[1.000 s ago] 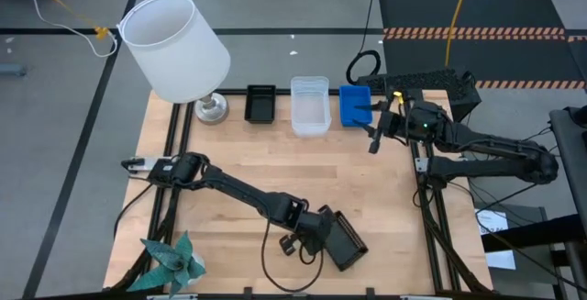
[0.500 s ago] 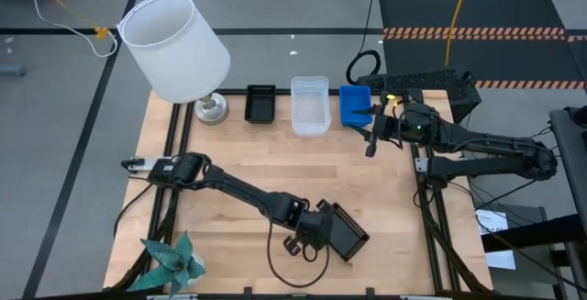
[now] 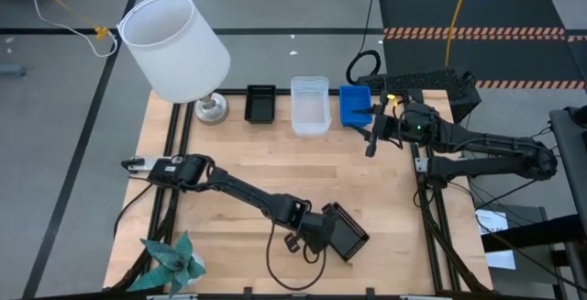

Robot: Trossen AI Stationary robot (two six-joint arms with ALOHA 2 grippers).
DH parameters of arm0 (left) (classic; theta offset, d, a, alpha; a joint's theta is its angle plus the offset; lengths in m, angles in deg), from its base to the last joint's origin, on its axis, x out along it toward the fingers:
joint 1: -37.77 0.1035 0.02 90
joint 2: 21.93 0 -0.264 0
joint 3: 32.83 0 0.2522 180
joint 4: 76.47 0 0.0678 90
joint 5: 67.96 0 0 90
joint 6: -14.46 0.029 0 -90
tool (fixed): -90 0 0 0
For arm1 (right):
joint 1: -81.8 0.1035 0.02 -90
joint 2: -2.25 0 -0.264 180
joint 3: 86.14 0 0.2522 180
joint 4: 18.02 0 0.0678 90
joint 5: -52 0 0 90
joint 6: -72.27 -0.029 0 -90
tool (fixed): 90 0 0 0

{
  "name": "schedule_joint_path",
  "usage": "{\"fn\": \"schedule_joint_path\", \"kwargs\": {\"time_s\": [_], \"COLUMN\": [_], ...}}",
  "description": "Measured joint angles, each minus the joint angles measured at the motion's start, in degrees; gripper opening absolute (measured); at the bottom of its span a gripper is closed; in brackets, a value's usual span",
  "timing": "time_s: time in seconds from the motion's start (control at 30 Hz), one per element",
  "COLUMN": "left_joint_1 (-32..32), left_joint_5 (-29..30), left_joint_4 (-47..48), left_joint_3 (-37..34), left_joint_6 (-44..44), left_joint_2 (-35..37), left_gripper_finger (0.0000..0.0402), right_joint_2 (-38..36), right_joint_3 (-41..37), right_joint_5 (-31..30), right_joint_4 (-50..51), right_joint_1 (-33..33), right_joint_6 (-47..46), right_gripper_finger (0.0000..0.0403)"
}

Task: Stack baskets by color
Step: Stack the bottom black bin on the stacked black bins

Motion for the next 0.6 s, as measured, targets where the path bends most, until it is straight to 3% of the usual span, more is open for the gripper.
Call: {"fn": "schedule_joint_path", "kwargs": {"time_s": [0.1, 0.33, 0.6], "left_joint_1": [0.0, -1.6, -4.0], "left_joint_5": [0.3, 7.5, 16.5], "left_joint_4": [1.4, 8.8, 22.0], "left_joint_3": [0.0, 0.0, 0.0], "left_joint_6": [1.8, 2.1, -9.0], "left_joint_2": [0.4, 4.7, 11.0], "left_gripper_finger": [0.0014, 0.0009, 0.0008], "right_joint_2": [0.0, 0.1, 5.7], "right_joint_3": [0.0, 4.3, 13.5], "right_joint_5": [-0.1, -1.6, -1.7], "right_joint_4": [-0.5, 1.8, 15.1], "right_joint_1": [0.7, 8.6, 22.3], "right_joint_6": [0.2, -1.5, -5.8], "right_gripper_finger": [0.0157, 0.0157, 0.0157]}}
